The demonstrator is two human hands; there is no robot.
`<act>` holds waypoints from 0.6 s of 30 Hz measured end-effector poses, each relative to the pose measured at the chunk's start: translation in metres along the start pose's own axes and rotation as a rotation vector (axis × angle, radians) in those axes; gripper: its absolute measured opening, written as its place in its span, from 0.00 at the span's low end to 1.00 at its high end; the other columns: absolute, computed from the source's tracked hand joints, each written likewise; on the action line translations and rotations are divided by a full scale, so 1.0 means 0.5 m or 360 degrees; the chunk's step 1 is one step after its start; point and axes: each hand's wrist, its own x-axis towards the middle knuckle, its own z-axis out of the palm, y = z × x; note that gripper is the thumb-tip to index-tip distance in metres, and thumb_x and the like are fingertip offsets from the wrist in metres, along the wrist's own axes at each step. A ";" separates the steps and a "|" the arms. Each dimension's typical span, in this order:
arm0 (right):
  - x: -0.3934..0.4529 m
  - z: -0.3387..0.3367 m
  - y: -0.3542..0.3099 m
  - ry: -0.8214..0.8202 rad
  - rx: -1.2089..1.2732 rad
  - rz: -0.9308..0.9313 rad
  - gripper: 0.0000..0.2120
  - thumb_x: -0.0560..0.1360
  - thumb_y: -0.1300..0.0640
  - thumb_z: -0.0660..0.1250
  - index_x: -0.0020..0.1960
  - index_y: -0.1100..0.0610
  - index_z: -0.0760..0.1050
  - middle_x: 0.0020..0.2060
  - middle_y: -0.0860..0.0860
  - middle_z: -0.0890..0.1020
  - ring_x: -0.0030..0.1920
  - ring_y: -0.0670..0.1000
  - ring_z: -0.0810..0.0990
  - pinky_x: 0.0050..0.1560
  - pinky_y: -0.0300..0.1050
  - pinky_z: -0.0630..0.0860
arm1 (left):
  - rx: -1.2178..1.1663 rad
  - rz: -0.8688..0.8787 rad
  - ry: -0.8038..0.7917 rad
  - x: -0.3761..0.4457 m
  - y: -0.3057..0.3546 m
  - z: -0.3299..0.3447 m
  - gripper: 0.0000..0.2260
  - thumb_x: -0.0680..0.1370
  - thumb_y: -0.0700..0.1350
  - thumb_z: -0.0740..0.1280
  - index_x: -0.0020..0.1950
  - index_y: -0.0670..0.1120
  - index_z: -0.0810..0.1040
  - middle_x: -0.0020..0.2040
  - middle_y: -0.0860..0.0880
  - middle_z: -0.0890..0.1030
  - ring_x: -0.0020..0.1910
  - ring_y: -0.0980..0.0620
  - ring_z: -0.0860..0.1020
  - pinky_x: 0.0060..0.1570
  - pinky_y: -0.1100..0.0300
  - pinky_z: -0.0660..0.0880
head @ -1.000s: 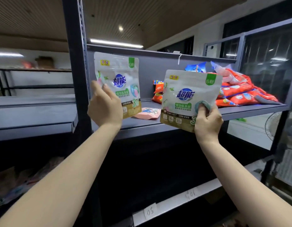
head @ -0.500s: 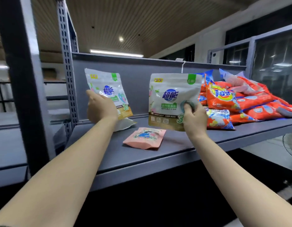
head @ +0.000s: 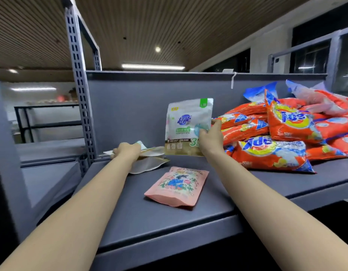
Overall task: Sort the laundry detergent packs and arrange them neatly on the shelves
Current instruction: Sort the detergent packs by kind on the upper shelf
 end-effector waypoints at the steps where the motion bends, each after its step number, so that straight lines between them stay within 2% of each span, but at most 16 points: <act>1: 0.004 0.008 0.004 -0.0057 -0.0054 0.0090 0.22 0.74 0.68 0.60 0.67 0.61 0.61 0.55 0.56 0.74 0.51 0.56 0.74 0.44 0.39 0.67 | 0.0042 0.0051 0.0009 -0.002 -0.001 -0.002 0.21 0.77 0.51 0.60 0.64 0.39 0.72 0.64 0.38 0.73 0.64 0.38 0.70 0.65 0.49 0.68; 2: 0.009 0.018 0.012 -0.0144 -0.0211 0.0168 0.29 0.74 0.68 0.62 0.71 0.62 0.56 0.62 0.58 0.71 0.58 0.57 0.72 0.54 0.43 0.70 | 0.0120 0.0112 0.0025 -0.005 -0.002 -0.004 0.20 0.76 0.52 0.60 0.61 0.39 0.73 0.62 0.39 0.75 0.62 0.38 0.71 0.64 0.49 0.69; 3: 0.011 0.026 0.020 -0.0275 -0.0446 0.0240 0.33 0.74 0.65 0.64 0.74 0.64 0.53 0.67 0.60 0.66 0.65 0.59 0.69 0.63 0.49 0.68 | 0.0215 0.0182 0.0051 -0.008 0.000 -0.007 0.20 0.76 0.53 0.60 0.58 0.40 0.75 0.61 0.41 0.76 0.61 0.38 0.72 0.63 0.49 0.69; 4: 0.012 0.033 0.027 -0.0438 -0.0675 0.0320 0.35 0.74 0.60 0.67 0.74 0.65 0.53 0.69 0.61 0.63 0.69 0.60 0.65 0.67 0.52 0.65 | 0.0293 0.0244 0.0078 -0.011 0.003 -0.010 0.20 0.75 0.56 0.60 0.55 0.40 0.76 0.59 0.41 0.77 0.60 0.38 0.72 0.62 0.49 0.69; 6: 0.010 0.043 0.034 -0.0788 -0.0934 0.0436 0.34 0.74 0.50 0.69 0.73 0.65 0.60 0.70 0.62 0.63 0.70 0.62 0.63 0.69 0.54 0.64 | 0.0395 0.0336 0.0094 -0.016 0.007 -0.016 0.22 0.75 0.59 0.59 0.52 0.41 0.78 0.56 0.41 0.79 0.58 0.38 0.73 0.60 0.50 0.71; 8: 0.005 0.047 0.033 -0.1091 -0.0929 0.0416 0.32 0.75 0.45 0.67 0.70 0.64 0.66 0.68 0.61 0.69 0.68 0.61 0.68 0.69 0.54 0.66 | 0.0467 0.0416 0.0052 -0.019 0.004 -0.021 0.23 0.74 0.61 0.60 0.49 0.42 0.78 0.55 0.41 0.79 0.57 0.39 0.73 0.57 0.52 0.72; 10: -0.002 0.052 0.034 -0.1361 -0.0886 0.0381 0.31 0.76 0.42 0.63 0.72 0.59 0.66 0.69 0.58 0.70 0.69 0.58 0.69 0.69 0.53 0.66 | 0.0565 0.0381 -0.0105 -0.027 -0.007 -0.028 0.31 0.70 0.67 0.61 0.57 0.43 0.77 0.61 0.42 0.77 0.60 0.40 0.73 0.60 0.52 0.71; 11: -0.004 0.055 0.037 -0.1452 -0.0983 0.0325 0.32 0.77 0.39 0.60 0.74 0.56 0.63 0.73 0.56 0.66 0.71 0.56 0.65 0.71 0.53 0.62 | 0.0634 0.0331 -0.0180 -0.031 -0.016 -0.033 0.37 0.67 0.71 0.60 0.63 0.45 0.74 0.65 0.44 0.75 0.63 0.41 0.72 0.62 0.51 0.69; 13: -0.005 0.063 0.046 -0.1455 -0.1339 0.0164 0.35 0.75 0.31 0.53 0.76 0.48 0.58 0.76 0.51 0.57 0.75 0.55 0.57 0.74 0.52 0.54 | 0.0799 0.0278 -0.0210 -0.036 -0.033 -0.040 0.43 0.63 0.76 0.57 0.69 0.49 0.68 0.70 0.47 0.70 0.67 0.42 0.69 0.66 0.49 0.66; 14: -0.005 0.067 0.047 -0.1388 -0.1485 0.0115 0.35 0.74 0.29 0.51 0.76 0.45 0.58 0.76 0.51 0.57 0.75 0.57 0.56 0.74 0.51 0.54 | 0.0884 0.0274 -0.0167 -0.036 -0.039 -0.042 0.43 0.64 0.76 0.55 0.70 0.51 0.67 0.70 0.48 0.70 0.67 0.42 0.68 0.66 0.49 0.64; 18: -0.007 0.066 0.031 -0.1141 -0.1702 -0.0053 0.36 0.71 0.27 0.53 0.71 0.49 0.67 0.70 0.55 0.69 0.69 0.59 0.67 0.67 0.51 0.65 | 0.1142 0.0172 0.0078 -0.055 -0.037 -0.050 0.33 0.70 0.73 0.52 0.67 0.56 0.69 0.68 0.49 0.71 0.67 0.42 0.68 0.60 0.50 0.60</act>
